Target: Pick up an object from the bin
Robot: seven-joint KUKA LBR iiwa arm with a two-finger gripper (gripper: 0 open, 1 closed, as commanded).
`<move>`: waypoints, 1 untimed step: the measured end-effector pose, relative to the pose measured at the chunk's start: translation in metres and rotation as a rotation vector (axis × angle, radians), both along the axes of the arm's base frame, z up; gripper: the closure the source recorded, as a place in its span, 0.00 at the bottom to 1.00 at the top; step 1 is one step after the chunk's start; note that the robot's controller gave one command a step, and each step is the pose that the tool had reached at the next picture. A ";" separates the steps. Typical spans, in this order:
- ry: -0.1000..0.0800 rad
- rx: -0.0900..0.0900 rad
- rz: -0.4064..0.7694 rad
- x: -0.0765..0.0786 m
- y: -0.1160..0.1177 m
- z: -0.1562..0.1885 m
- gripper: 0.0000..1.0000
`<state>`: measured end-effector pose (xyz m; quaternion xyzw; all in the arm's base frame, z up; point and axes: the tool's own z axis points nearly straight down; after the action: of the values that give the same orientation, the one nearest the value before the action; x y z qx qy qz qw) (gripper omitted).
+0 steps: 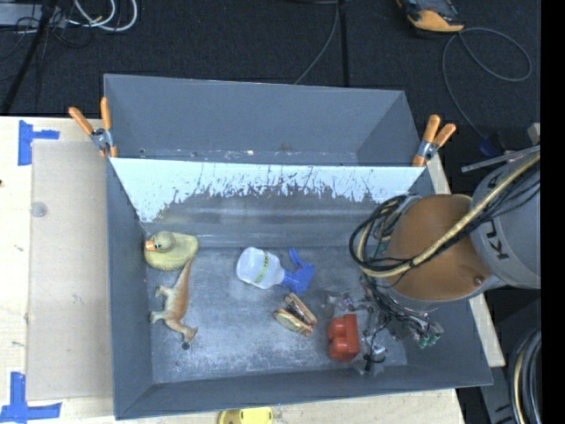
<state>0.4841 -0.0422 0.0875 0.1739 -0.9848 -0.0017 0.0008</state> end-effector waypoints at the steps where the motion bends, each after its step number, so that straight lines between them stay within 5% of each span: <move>1: 0.008 -0.005 -0.409 -0.002 0.012 -0.016 1.00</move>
Offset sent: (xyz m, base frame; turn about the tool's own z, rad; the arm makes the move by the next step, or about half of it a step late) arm 0.0000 0.0000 0.0000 0.0000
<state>0.4817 -0.0302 0.0717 -0.0298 -0.9995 -0.0002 0.0047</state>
